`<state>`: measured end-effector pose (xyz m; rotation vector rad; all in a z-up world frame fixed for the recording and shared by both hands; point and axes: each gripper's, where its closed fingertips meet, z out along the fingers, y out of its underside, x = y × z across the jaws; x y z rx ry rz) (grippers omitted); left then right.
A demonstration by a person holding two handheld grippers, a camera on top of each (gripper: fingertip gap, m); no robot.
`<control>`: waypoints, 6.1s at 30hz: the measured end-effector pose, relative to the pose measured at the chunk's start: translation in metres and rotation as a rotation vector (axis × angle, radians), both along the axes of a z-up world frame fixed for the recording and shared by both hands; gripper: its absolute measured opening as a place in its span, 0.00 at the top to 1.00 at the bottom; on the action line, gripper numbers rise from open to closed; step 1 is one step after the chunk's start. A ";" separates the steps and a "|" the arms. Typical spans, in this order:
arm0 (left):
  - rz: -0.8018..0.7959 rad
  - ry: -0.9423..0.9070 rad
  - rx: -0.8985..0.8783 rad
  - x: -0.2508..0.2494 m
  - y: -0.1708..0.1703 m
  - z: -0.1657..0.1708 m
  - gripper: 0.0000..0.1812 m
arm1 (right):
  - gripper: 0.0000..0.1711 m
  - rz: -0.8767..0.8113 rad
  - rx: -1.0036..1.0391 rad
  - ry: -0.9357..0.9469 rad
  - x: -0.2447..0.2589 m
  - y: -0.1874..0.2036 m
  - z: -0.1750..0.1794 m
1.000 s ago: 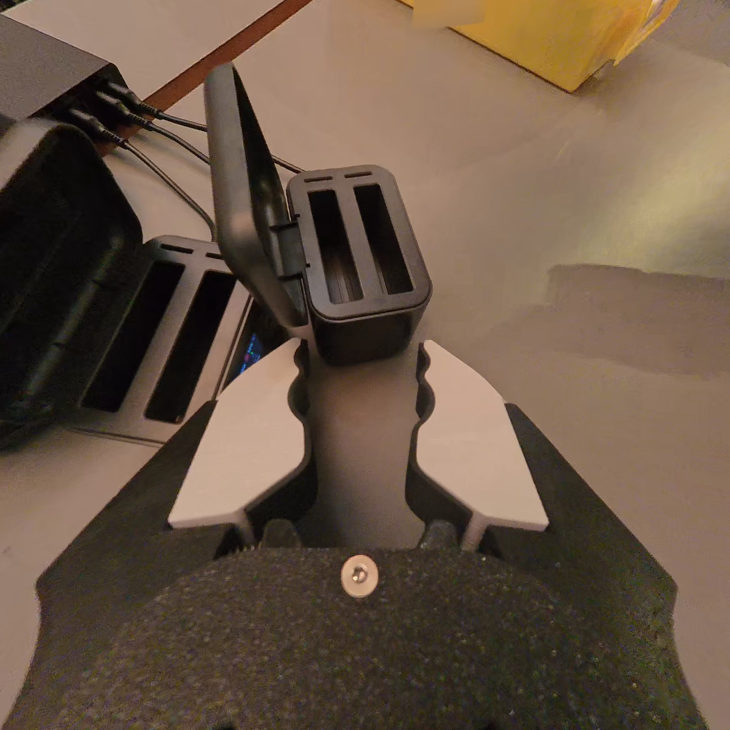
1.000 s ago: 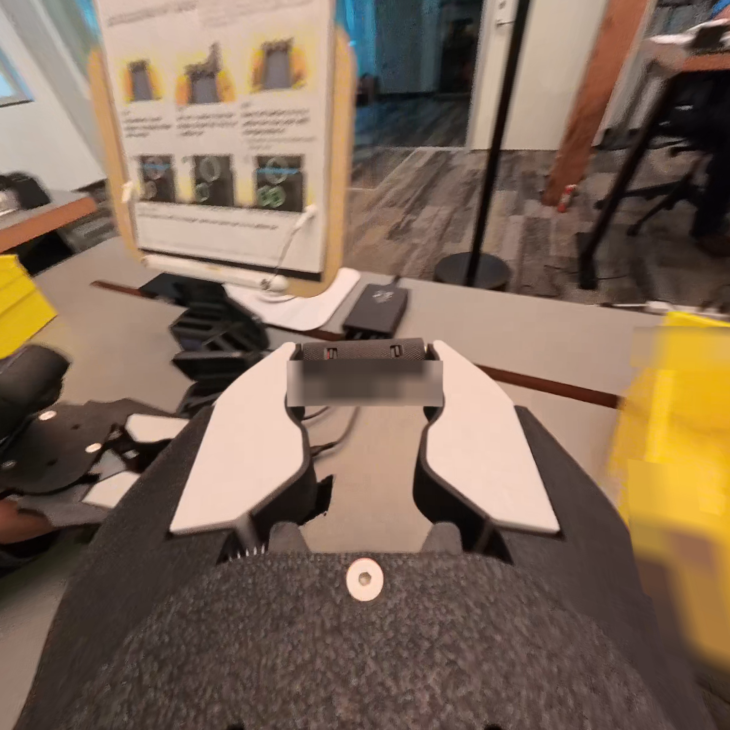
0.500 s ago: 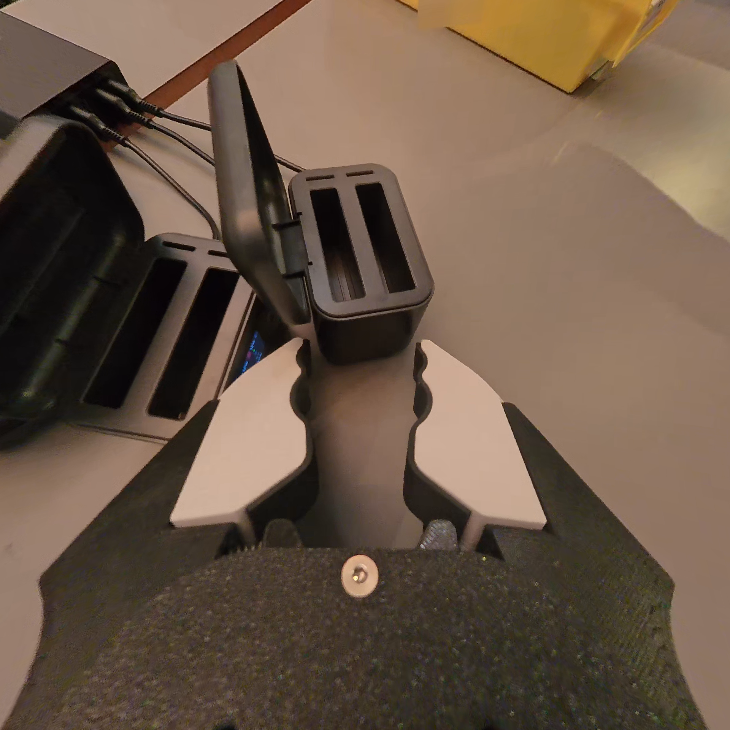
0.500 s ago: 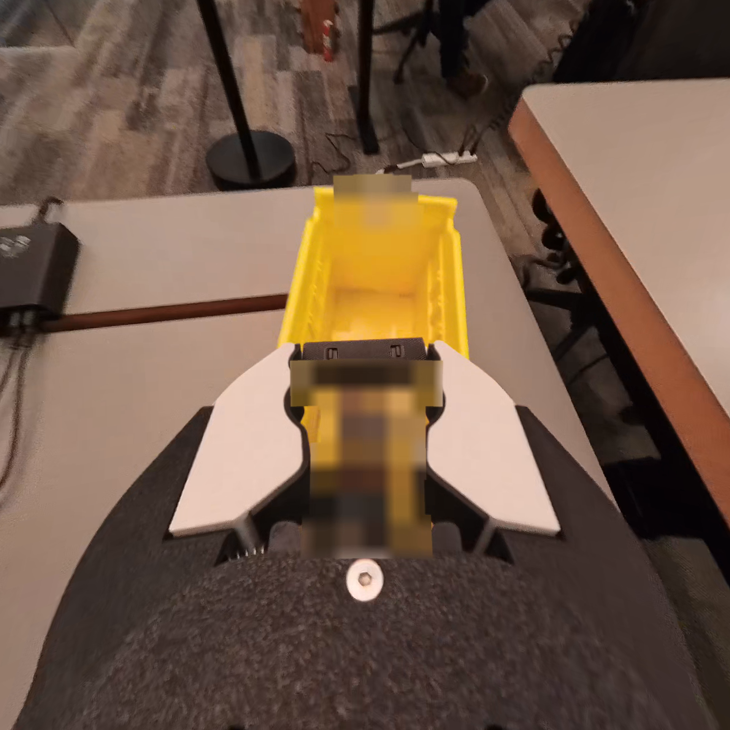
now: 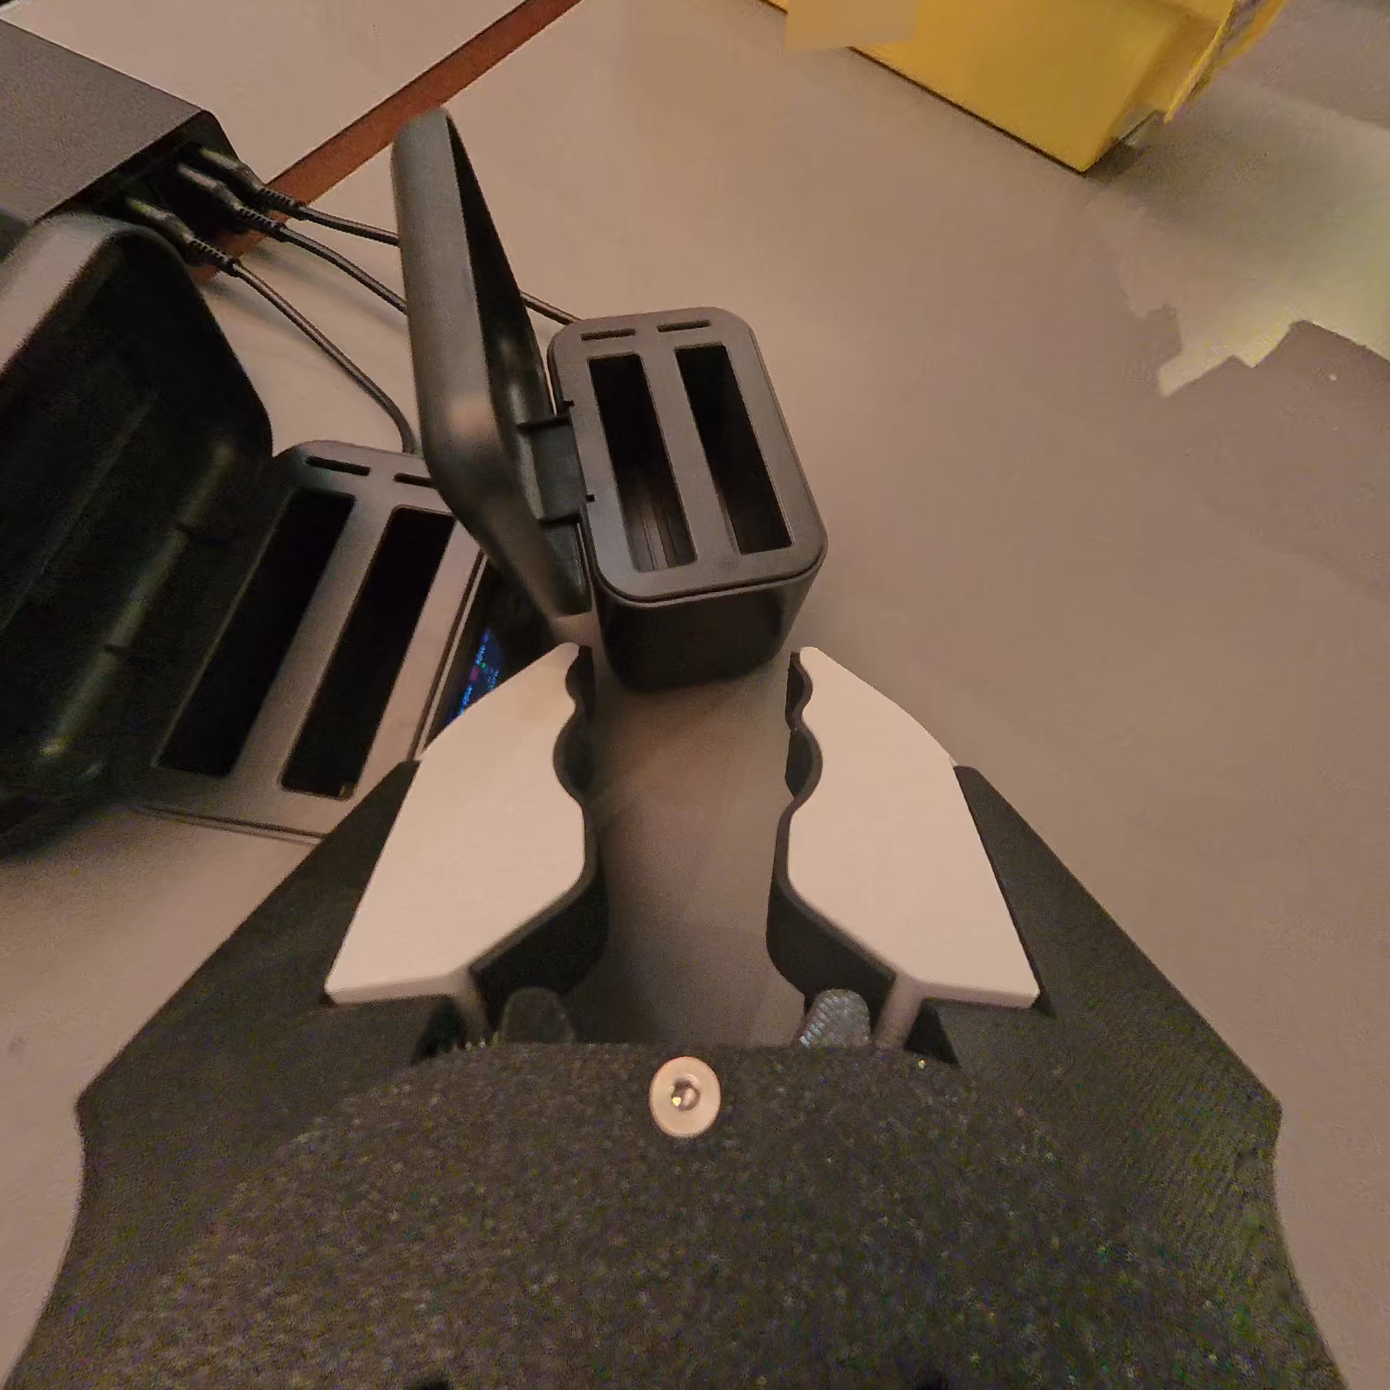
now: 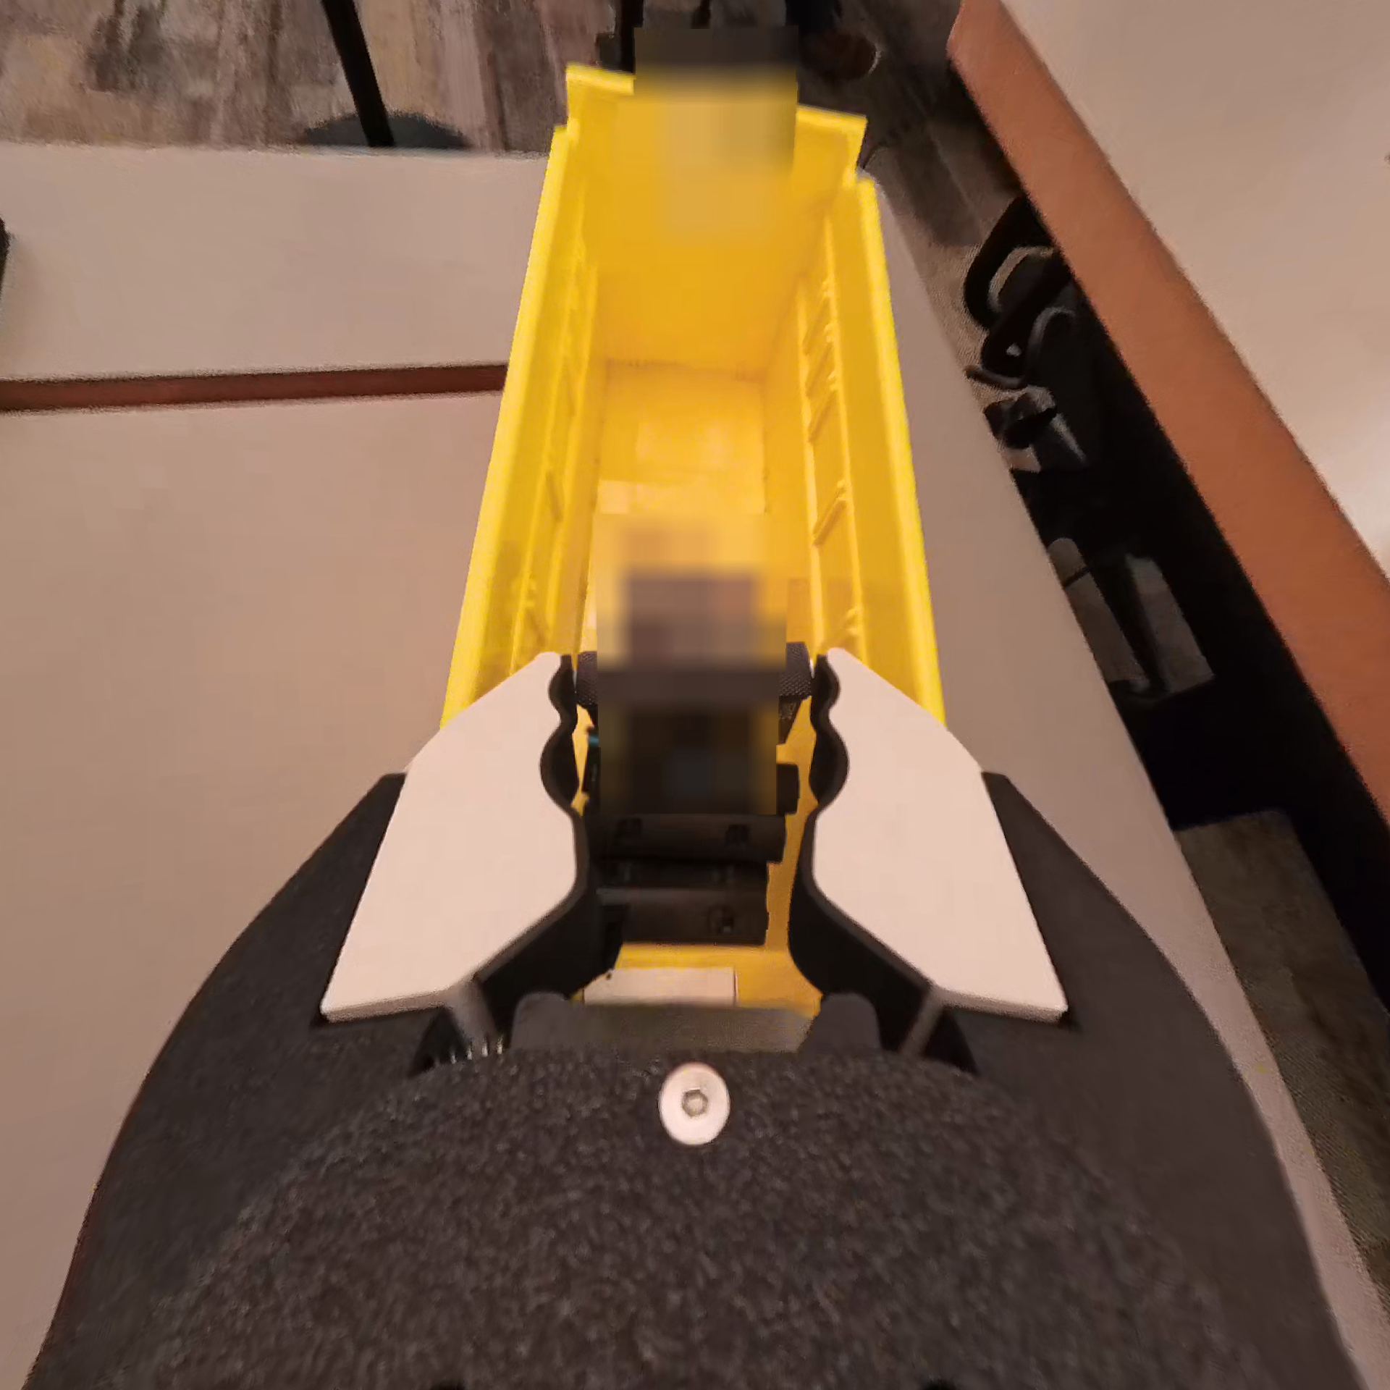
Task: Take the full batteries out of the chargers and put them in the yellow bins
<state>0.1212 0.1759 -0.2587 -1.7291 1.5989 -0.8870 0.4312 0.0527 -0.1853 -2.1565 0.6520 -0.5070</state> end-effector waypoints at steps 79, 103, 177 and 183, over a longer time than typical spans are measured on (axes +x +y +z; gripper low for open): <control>0.069 0.063 0.067 0.001 0.045 0.006 0.67 | 0.53 0.479 -0.016 0.023 -0.157 0.139 -0.062; 0.070 -0.028 0.051 -0.002 0.048 0.018 0.70 | 0.46 0.636 -0.285 0.151 -0.163 0.168 -0.060; 0.247 0.874 0.636 -0.456 0.162 0.060 0.91 | 1.00 0.919 0.529 0.024 -0.294 0.096 0.040; 0.214 0.912 0.627 -0.456 0.161 0.048 0.90 | 1.00 0.921 0.526 0.023 -0.294 0.096 0.040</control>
